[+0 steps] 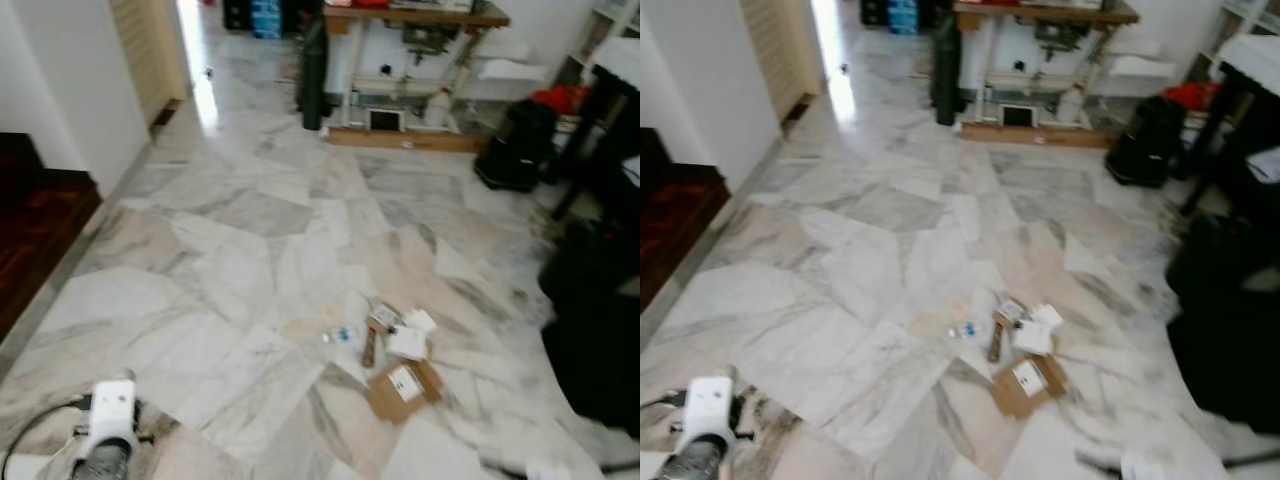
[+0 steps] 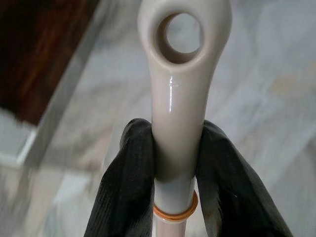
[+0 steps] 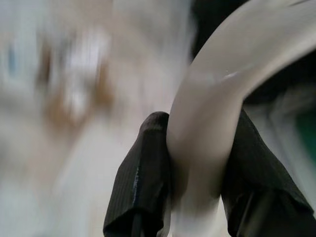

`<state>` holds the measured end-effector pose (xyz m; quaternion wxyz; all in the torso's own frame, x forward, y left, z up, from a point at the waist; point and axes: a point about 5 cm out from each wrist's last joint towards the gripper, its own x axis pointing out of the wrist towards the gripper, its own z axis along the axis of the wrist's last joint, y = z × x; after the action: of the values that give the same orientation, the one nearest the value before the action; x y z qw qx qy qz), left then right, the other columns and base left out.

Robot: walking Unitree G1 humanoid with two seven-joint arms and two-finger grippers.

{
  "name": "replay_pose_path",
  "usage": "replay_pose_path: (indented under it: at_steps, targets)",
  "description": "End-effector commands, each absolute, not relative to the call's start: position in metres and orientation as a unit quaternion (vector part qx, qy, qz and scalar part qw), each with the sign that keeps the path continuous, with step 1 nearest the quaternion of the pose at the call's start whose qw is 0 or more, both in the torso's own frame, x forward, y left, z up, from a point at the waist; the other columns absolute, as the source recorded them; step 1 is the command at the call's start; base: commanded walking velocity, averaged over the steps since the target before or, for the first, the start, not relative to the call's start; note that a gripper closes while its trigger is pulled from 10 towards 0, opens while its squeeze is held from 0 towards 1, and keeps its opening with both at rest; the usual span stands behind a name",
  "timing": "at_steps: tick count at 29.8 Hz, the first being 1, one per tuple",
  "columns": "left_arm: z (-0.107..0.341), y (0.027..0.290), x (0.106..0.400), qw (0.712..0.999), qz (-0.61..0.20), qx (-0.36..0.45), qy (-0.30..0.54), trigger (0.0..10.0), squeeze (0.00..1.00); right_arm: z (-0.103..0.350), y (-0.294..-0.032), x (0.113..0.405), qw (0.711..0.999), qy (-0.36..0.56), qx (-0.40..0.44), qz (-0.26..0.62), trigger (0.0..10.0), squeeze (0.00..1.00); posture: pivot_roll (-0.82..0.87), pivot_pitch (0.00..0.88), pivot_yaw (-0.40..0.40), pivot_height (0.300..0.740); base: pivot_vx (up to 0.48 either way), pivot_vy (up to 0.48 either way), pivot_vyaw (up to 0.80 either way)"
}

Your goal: Sweep floor

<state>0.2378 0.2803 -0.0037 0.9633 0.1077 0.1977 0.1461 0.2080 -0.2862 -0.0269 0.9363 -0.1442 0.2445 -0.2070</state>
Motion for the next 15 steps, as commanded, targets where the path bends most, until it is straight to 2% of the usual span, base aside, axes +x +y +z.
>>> replay_pose_path:
  at_steps: [1,5,9,15]
  targets:
    - [0.006,0.281,0.243,0.968,0.144,0.119,0.167,10.0,0.0,0.0,-0.292,0.232,0.948,0.173,-0.166,-0.209,10.0,0.0,-0.03,0.0,-0.057,0.74,0.0,0.0,0.0]
    - [0.015,0.277,0.252,0.973,0.14,0.116,0.14,10.0,0.0,0.019,-0.301,0.242,0.954,0.118,-0.162,-0.222,10.0,0.0,-0.04,0.0,-0.056,0.74,0.0,0.0,0.0]
    - [0.017,0.27,0.255,0.976,0.129,0.118,0.131,10.0,0.0,0.034,-0.298,0.253,0.961,0.077,-0.165,-0.21,10.0,0.0,-0.04,0.0,-0.053,0.74,0.0,0.0,0.0]
    - [0.026,0.264,0.261,0.98,0.128,0.113,0.103,10.0,0.0,0.043,-0.294,0.258,0.963,0.055,-0.157,-0.214,10.0,0.0,-0.04,0.0,-0.053,0.74,0.0,0.0,0.0]
